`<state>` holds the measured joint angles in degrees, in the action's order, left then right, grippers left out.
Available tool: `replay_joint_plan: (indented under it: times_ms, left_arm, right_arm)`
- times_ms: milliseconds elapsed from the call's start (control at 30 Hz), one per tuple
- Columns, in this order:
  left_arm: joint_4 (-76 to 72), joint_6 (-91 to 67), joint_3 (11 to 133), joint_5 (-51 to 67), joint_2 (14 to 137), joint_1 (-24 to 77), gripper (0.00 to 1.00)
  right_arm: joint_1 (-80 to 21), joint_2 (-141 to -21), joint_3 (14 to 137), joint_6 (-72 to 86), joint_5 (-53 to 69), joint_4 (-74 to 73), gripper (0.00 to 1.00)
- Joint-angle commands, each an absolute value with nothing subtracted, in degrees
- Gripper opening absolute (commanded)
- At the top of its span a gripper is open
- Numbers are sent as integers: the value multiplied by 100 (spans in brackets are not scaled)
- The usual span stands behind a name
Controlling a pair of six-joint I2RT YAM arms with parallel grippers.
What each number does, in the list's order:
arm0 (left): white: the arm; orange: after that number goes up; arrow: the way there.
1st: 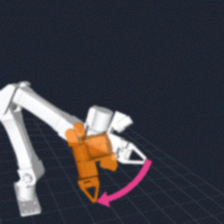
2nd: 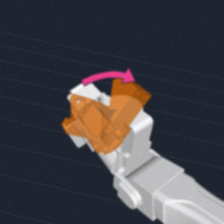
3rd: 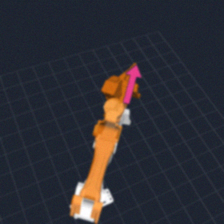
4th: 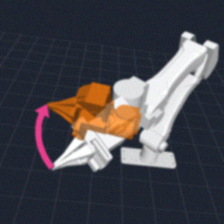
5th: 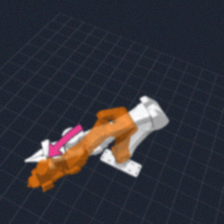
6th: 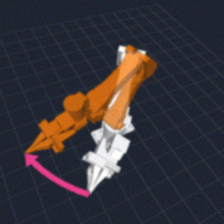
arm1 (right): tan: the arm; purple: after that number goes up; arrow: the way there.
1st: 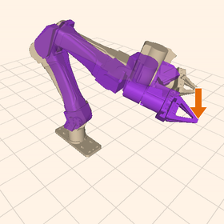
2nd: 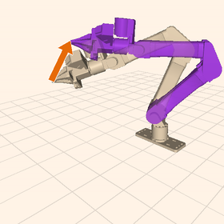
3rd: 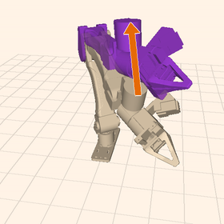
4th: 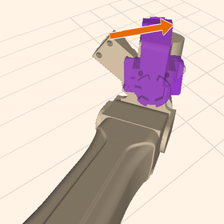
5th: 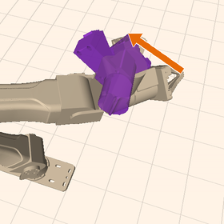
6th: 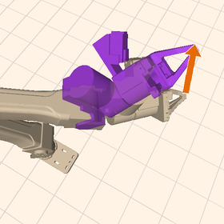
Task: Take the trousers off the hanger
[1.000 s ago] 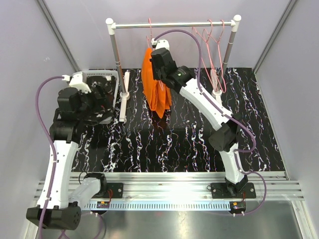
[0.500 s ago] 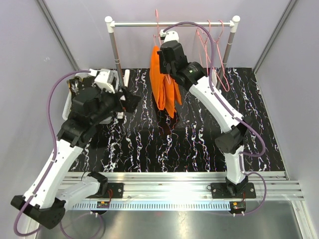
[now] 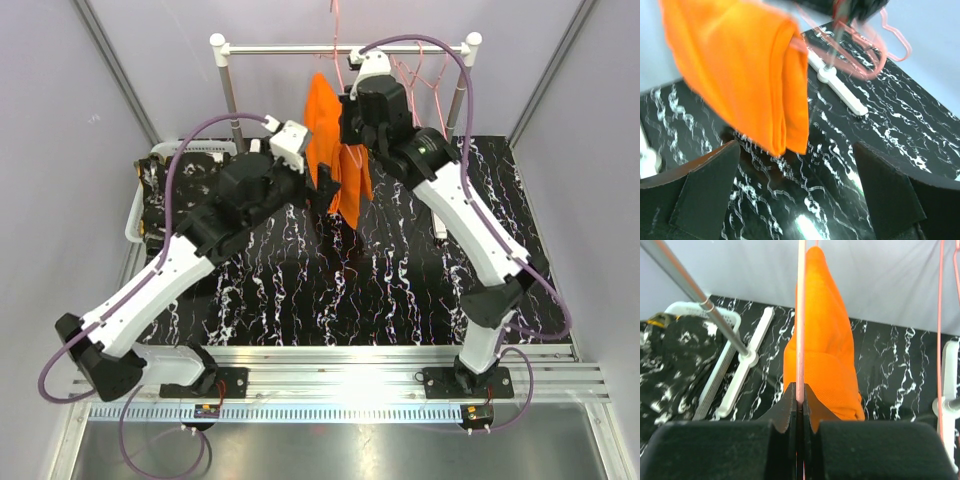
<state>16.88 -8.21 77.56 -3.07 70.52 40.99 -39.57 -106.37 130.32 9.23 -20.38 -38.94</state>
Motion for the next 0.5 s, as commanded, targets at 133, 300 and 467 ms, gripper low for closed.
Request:
replay_joint_plan:
  times_ms: [133,300,467]
  left_arm:
    - [1828,307,9315,-1177,8085,4604,99]
    - [2013,518,9861,-1511,8718,4825,96]
    - [2127,475,10107,-1258,8956,5036,97]
  right_arm:
    - [-3981,-8650,11990,1248,-1714,-2549,0]
    - [-4008,-7982,11550,1345,-1556,-2602,0]
    - [-4008,-7638,11268,1319,-1538,-2619,0]
